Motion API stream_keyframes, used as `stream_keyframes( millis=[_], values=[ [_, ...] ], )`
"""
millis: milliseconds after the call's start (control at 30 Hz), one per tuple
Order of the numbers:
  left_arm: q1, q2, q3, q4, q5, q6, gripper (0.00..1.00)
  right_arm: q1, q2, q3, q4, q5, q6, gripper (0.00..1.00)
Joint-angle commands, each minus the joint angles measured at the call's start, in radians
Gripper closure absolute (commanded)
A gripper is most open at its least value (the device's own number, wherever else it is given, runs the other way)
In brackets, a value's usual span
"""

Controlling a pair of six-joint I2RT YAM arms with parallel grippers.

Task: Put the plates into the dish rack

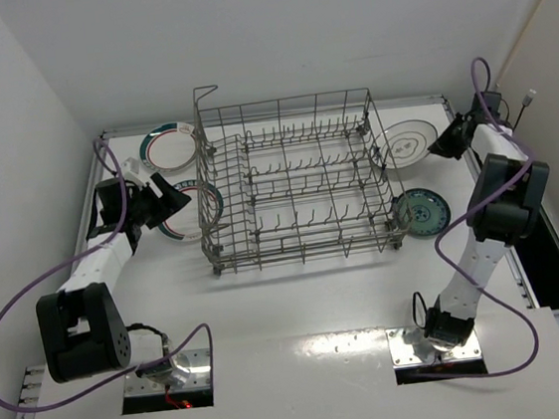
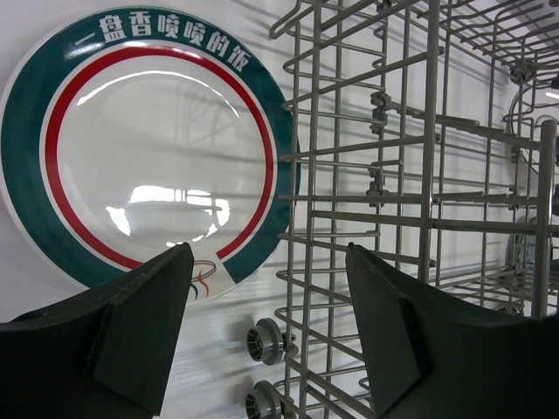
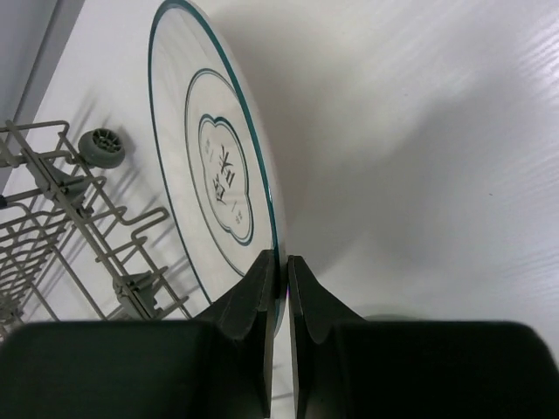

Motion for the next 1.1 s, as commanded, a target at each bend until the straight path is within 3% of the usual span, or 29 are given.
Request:
stream_keyframes(
  millis=[0, 167, 400, 633, 733, 1067],
  values=[
    [-0.005, 0.0, 0.036, 0.022, 0.02, 0.017, 0.32, 0.013, -0.007, -0.019, 0.058, 0.019, -0.02, 1.0],
    [-0.005, 0.0, 0.036, 0.022, 0.02, 0.017, 0.32, -0.008, 0.028, -0.111, 0.116, -0.016, -0.02, 1.0],
    [-0.005, 0.01, 0.036, 0.022, 0.02, 0.017, 0.32, -0.008, -0.076, -0.102, 0.135, 0.01, -0.032, 1.0],
    [-0.005, 0.019, 0.036, 0.022, 0.02, 0.017, 0.32, 0.037, -0.219, -0.03, 0.112, 0.102, -0.023, 1.0],
    [-0.005, 0.019, 0.036, 0.022, 0.02, 0.017, 0.32, 0.062, -0.306, -0.039, 0.112, 0.201, -0.032, 1.0],
    [-0.005, 0.028, 0.036, 0.032, 0.038, 0.008, 0.32, 0.128, -0.504, -0.079, 0.102, 0.323, -0.139, 1.0]
  ],
)
